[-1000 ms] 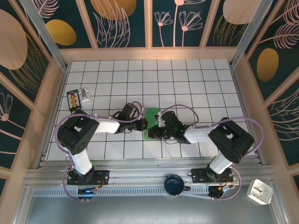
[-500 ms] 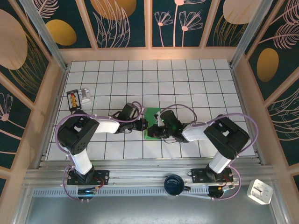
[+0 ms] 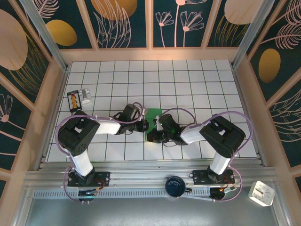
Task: Fold a paper plane with a square sheet of paper (pick it up from the middle)
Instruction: Fold the triangle a second time at the center of the table.
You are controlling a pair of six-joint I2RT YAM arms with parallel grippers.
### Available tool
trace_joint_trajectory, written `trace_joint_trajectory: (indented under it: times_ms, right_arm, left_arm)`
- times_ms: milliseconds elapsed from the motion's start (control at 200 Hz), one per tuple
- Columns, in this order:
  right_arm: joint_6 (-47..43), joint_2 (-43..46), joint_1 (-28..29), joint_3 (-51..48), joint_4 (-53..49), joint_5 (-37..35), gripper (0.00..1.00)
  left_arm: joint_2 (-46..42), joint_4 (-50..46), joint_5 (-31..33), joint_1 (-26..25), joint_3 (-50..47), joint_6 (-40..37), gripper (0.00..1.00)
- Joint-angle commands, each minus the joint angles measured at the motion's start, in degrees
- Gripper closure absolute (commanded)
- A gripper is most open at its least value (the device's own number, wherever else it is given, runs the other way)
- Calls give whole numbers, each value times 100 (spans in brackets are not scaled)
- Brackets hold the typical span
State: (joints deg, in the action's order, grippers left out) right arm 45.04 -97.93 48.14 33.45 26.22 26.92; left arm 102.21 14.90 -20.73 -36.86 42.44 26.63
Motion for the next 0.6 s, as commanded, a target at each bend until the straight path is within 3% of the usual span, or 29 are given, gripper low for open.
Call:
trace_joint_trajectory:
  times_ms: [0, 175, 596]
  right_arm:
    - [162, 478, -286, -239, 424, 327, 99]
    - [209, 531, -747, -222, 456, 248, 99]
    - [-86, -137, -965, 373, -82, 18, 100]
  left_arm:
    - [407, -874, 588, 18, -246, -78, 100]
    - [428, -896, 588, 20, -243, -105, 100]
    - [448, -883, 580, 19, -243, -118, 100]
